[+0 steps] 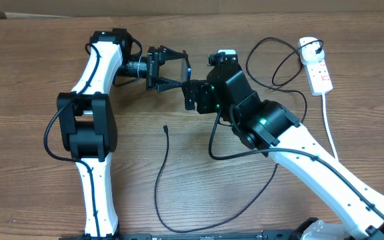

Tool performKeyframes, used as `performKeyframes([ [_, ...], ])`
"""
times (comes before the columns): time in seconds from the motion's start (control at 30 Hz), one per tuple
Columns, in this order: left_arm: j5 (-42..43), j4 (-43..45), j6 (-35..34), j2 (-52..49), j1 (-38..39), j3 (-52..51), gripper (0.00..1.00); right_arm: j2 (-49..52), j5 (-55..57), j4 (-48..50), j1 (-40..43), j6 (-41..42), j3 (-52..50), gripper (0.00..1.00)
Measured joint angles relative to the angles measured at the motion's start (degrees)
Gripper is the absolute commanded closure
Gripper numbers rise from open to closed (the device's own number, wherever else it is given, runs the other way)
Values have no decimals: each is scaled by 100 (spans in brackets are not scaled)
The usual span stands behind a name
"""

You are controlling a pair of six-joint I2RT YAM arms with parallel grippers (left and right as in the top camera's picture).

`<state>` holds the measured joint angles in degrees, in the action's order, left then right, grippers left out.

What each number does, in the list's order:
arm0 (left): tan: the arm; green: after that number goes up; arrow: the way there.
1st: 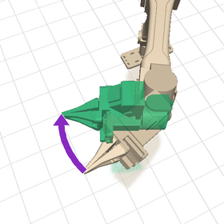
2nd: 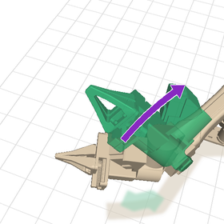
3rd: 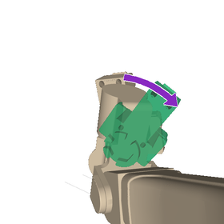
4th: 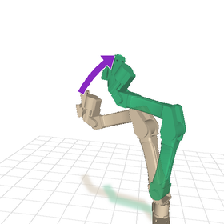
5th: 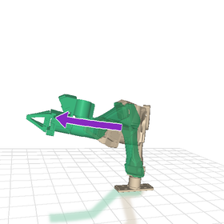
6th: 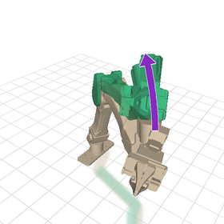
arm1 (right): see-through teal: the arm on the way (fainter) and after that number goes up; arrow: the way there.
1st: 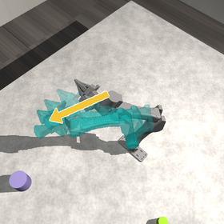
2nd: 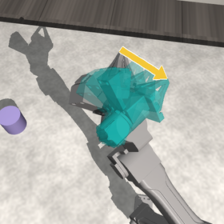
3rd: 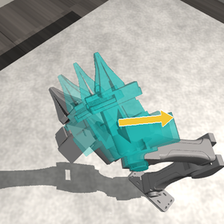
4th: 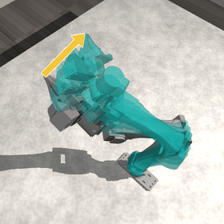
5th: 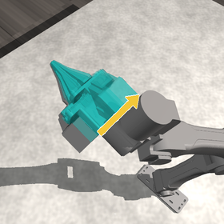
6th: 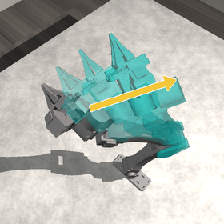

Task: Plug charger to phone and switch on socket
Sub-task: 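Move the right gripper toward the phone held by the left gripper, then close the right gripper on the phone's side edge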

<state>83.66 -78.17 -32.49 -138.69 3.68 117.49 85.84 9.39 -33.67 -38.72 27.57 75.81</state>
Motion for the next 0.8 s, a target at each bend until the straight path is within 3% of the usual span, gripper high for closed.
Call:
performKeyframes([
  [0.3,-291,24,-157,0,234,0,41,72,-17,-26,2,76,155,25],
  [0.57,-468,59,-188,0,354,0,41,452,-57,-258,2,415,177,28],
  [0.8,-509,197,-190,0,376,0,41,503,-42,-262,2,516,177,43],
])
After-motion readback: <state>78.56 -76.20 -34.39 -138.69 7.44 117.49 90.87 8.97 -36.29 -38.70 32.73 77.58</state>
